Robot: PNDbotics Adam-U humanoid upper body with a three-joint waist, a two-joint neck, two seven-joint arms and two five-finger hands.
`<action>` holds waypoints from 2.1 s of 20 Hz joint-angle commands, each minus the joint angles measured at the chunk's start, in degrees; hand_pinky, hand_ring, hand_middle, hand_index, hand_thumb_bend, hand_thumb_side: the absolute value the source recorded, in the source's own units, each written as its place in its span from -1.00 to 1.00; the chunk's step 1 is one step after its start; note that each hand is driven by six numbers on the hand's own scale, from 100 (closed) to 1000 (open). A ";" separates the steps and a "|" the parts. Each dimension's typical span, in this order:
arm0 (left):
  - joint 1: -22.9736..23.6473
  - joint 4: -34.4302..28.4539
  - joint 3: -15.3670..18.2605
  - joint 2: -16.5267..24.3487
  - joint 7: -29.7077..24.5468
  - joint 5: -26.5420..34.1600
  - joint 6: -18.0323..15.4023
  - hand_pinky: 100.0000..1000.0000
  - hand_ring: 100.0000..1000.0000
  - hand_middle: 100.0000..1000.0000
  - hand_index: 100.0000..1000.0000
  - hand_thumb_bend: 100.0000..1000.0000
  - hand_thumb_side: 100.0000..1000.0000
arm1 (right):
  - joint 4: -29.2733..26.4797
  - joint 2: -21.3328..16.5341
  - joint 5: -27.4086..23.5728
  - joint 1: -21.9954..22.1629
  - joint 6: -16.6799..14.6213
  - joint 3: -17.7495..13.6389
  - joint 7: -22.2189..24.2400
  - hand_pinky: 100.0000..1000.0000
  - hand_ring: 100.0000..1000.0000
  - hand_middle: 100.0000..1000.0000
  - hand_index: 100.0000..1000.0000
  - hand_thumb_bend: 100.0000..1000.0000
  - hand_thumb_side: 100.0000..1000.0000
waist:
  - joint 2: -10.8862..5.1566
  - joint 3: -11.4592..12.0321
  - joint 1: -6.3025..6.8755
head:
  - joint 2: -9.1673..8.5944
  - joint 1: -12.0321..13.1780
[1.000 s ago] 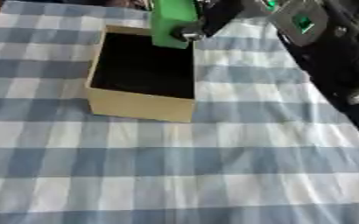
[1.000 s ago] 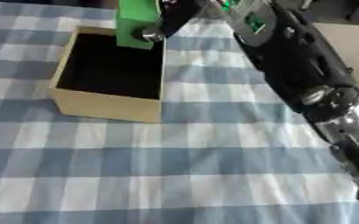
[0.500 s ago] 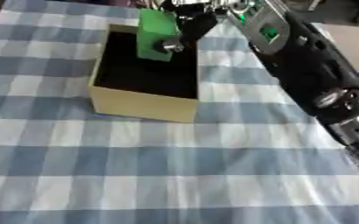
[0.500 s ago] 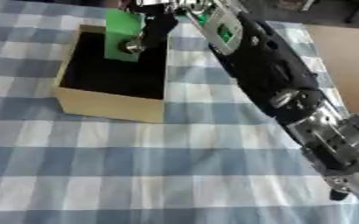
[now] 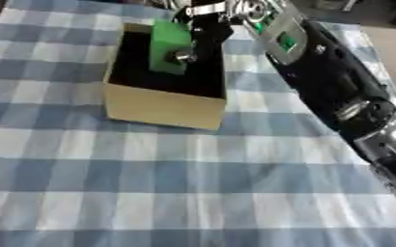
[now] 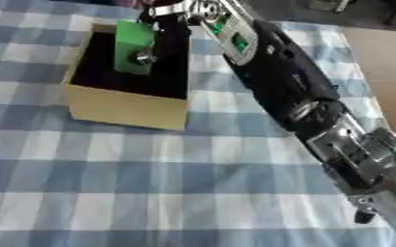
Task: Pick up objects on the table and place them in the box.
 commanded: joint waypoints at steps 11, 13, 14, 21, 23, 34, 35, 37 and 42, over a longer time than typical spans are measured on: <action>-0.74 -0.99 0.01 0.41 -0.09 0.16 0.30 0.38 0.09 0.31 0.47 -1.00 0.76 | 1.58 0.72 5.59 -0.14 -1.86 0.36 0.39 0.16 0.04 0.09 0.52 -1.00 0.12 | -0.34 -0.01 -0.50 | -0.22 -0.25; -0.67 -0.99 0.02 0.40 -0.12 0.14 0.34 0.39 0.09 0.30 0.47 -1.00 0.76 | 1.42 0.67 6.58 -0.09 -2.15 0.50 0.48 0.20 0.10 0.14 0.57 -1.00 0.20 | -0.34 -0.09 -0.44 | -0.22 -0.27; -0.63 -0.99 0.04 0.42 -0.11 0.12 0.35 0.39 0.09 0.30 0.47 -1.00 0.76 | 1.21 0.62 6.88 -0.04 -2.40 0.56 0.69 0.20 0.10 0.14 0.57 -1.00 0.20 | -0.34 -0.14 -0.40 | -0.22 -0.26; -0.62 -0.99 0.01 0.34 -0.17 0.16 0.35 0.39 0.09 0.30 0.47 -1.00 0.76 | -2.21 -0.05 7.31 -0.06 -2.90 1.58 0.90 0.37 0.44 0.40 0.76 -0.91 0.40 | -0.50 -0.45 -0.15 | -0.41 -0.32; -0.63 -0.99 -0.01 0.33 -0.24 0.16 0.35 0.39 0.09 0.30 0.47 -1.00 0.76 | -2.59 -0.14 7.18 0.06 -2.90 1.61 1.73 0.45 0.55 0.48 0.85 -0.74 0.43 | -0.54 -0.51 -0.07 | -0.56 -0.31; -0.60 -0.99 0.01 0.32 -0.53 0.13 0.59 0.39 0.09 0.30 0.47 -1.00 0.76 | -5.27 -1.84 9.25 0.00 -4.45 0.54 3.59 0.61 0.73 0.72 1.00 -0.38 0.38 | -0.76 -0.86 0.18 | -0.67 -0.31; -0.59 -0.99 0.02 0.32 -0.54 0.13 0.59 0.39 0.09 0.30 0.47 -1.00 0.76 | -5.44 -1.91 9.22 0.01 -4.40 0.46 3.58 0.61 0.73 0.72 1.00 -0.38 0.38 | -0.76 -0.87 0.19 | -0.68 -0.31; -0.61 -0.99 0.01 0.31 -0.59 0.11 0.61 0.39 0.09 0.30 0.47 -1.00 0.76 | -6.31 -2.09 8.35 -0.15 -4.15 -0.14 3.17 0.60 0.71 0.70 1.00 -0.45 0.38 | -0.78 -0.96 0.29 | -0.77 -0.29; -0.50 -0.99 0.06 0.28 -0.70 0.04 0.81 0.38 0.09 0.30 0.47 -1.00 0.76 | -10.10 -3.46 4.69 -0.33 -1.99 -2.86 1.37 0.60 0.67 0.67 0.99 -0.57 0.40 | -0.89 -1.26 0.45 | -0.75 0.01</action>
